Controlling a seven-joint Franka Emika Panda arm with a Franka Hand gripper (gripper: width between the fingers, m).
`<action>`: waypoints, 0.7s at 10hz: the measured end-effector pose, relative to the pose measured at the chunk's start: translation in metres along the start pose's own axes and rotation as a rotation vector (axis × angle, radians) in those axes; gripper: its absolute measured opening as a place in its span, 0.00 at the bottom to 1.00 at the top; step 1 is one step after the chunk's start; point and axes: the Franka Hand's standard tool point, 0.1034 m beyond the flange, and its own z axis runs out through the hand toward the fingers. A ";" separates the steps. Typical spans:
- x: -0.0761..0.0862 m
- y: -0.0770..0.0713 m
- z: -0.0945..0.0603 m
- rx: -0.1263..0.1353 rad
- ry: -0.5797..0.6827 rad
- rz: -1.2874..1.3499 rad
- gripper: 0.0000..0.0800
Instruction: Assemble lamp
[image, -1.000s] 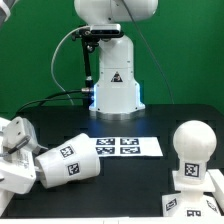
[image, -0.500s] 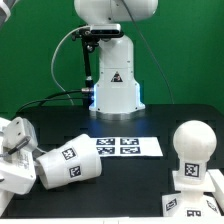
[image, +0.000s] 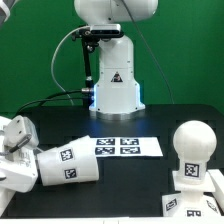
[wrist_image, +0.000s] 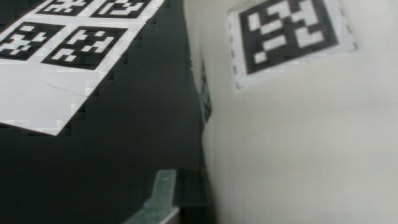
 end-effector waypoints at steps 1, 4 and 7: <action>-0.013 -0.007 -0.002 -0.002 0.011 -0.018 0.07; -0.096 -0.028 -0.022 0.001 0.059 -0.129 0.06; -0.118 -0.029 -0.020 -0.040 0.062 -0.147 0.06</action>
Offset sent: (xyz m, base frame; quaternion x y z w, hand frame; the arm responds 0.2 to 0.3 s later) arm 0.0045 0.0327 0.0985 -0.0238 0.0469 -0.0617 0.9967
